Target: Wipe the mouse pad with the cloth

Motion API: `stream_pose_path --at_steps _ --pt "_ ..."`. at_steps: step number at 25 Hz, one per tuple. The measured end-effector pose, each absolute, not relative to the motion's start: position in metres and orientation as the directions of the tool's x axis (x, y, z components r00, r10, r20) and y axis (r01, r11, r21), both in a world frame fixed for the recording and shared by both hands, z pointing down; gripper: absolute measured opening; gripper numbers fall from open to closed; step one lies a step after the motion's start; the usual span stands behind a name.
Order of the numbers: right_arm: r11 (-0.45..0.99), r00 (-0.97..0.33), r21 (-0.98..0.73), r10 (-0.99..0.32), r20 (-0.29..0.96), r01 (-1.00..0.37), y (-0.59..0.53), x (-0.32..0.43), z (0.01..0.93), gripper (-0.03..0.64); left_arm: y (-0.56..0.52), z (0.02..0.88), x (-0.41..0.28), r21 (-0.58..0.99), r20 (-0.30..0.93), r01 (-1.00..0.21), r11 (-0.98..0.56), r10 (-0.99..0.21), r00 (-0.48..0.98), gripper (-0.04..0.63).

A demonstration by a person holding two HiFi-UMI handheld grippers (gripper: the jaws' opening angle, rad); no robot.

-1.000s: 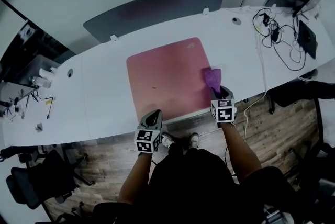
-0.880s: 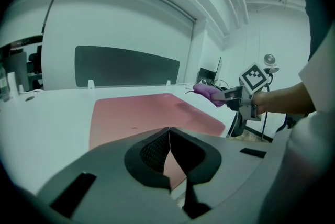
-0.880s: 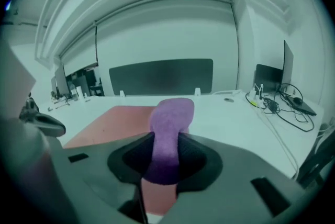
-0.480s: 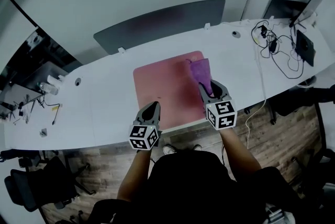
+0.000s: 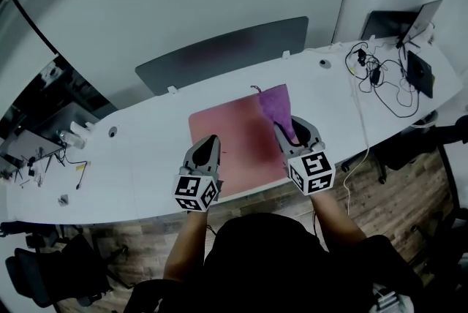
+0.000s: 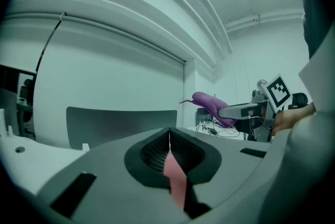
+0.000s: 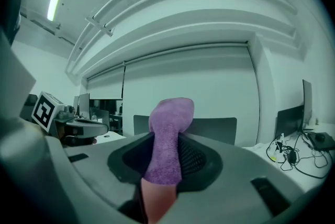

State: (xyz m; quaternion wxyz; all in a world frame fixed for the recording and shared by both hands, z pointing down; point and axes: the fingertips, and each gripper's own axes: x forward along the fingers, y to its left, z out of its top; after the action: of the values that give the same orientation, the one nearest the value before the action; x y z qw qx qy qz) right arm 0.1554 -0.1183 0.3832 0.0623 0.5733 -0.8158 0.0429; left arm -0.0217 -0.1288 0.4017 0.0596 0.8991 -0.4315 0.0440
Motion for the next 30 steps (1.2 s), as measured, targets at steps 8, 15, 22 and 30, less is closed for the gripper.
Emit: stream_pose_path --at_steps 8,15,22,30 --pt "0.323 -0.312 0.047 -0.936 0.163 -0.945 -0.114 0.156 0.382 0.123 -0.130 0.396 -0.001 0.066 0.118 -0.742 -0.667 -0.734 0.669 0.021" --pt "0.317 -0.305 0.060 -0.940 0.151 -0.947 -0.111 0.154 0.380 0.118 -0.127 0.395 0.002 0.055 0.115 -0.734 -0.677 -0.726 0.678 0.021" --pt "0.331 -0.329 0.003 -0.939 0.103 -0.944 -0.108 0.150 0.376 0.118 -0.126 0.389 0.003 0.030 0.110 -0.726 -0.687 -0.720 0.686 0.021" --pt "0.335 -0.331 0.020 -0.939 0.096 -0.942 -0.111 0.148 0.375 0.118 -0.124 0.396 0.001 0.048 0.122 -0.735 -0.676 -0.727 0.676 0.021"
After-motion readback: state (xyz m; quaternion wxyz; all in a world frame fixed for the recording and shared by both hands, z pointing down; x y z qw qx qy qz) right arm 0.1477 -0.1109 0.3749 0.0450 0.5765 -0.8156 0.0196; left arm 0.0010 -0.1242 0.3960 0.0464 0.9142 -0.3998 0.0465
